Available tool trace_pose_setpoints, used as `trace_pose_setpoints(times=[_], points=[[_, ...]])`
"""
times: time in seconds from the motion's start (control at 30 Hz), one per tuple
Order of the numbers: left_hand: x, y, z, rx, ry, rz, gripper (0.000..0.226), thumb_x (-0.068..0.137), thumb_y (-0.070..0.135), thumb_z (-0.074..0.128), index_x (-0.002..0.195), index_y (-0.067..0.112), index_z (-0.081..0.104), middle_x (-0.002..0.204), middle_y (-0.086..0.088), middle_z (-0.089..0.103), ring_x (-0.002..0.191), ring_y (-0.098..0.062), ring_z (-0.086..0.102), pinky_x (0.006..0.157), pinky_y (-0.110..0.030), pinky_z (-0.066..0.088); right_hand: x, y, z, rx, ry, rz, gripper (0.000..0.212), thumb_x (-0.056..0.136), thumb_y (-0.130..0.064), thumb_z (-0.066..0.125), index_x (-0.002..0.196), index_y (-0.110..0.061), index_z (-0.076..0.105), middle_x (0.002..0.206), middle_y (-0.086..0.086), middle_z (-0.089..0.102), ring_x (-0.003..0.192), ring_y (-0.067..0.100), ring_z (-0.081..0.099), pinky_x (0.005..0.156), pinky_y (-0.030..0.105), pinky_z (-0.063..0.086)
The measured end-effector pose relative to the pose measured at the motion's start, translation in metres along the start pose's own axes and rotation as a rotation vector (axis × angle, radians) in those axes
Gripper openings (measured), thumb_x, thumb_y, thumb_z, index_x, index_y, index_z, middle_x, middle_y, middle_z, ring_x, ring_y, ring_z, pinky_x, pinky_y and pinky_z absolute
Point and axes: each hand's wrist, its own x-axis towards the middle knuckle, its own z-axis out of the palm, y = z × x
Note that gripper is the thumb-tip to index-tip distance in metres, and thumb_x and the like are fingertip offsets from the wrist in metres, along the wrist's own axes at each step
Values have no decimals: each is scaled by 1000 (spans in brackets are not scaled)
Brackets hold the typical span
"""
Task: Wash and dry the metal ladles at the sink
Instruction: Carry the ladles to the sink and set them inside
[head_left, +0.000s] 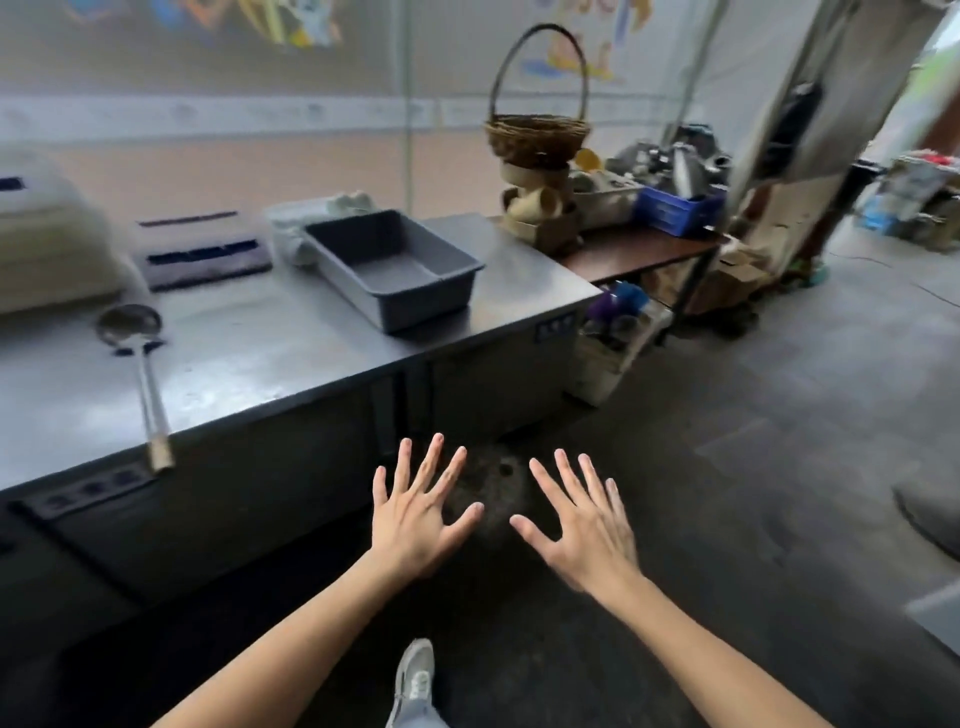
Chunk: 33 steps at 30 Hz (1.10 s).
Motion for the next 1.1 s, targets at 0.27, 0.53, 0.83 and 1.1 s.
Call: trace_pose_setpoints(times=[0.27,0.53,0.83,1.1], points=[[80,-148,-35,-20,14,-261,75,87,78,19,151,52,-9,161,17,-24,147,-22,-31,121,-56,-6,178,-107,51,84,-117,-183,81,86,-85,19,158,-49,6,170,-10,6,157,16,-8,128,46,7],[117,-294,-63,-54,16,-556,73,91,72,22,153,48,-8,159,17,-29,147,-22,-30,120,-55,-6,310,-228,96,182,-293,-343,76,92,-77,30,159,-44,13,169,-10,12,157,15,-6,128,44,11],[109,-431,-86,-254,30,-818,67,94,41,44,156,35,19,164,10,-19,152,-29,-12,116,-57,28,391,-367,130,284,-568,-545,69,99,-60,43,159,-41,14,168,-12,16,157,9,4,124,39,23],[156,-542,-106,-641,154,-932,54,98,27,47,151,19,39,162,-2,29,146,-22,32,117,-36,27,446,-478,174,348,-679,-594,72,97,-51,51,159,-40,17,167,-10,22,154,16,24,123,39,27]])
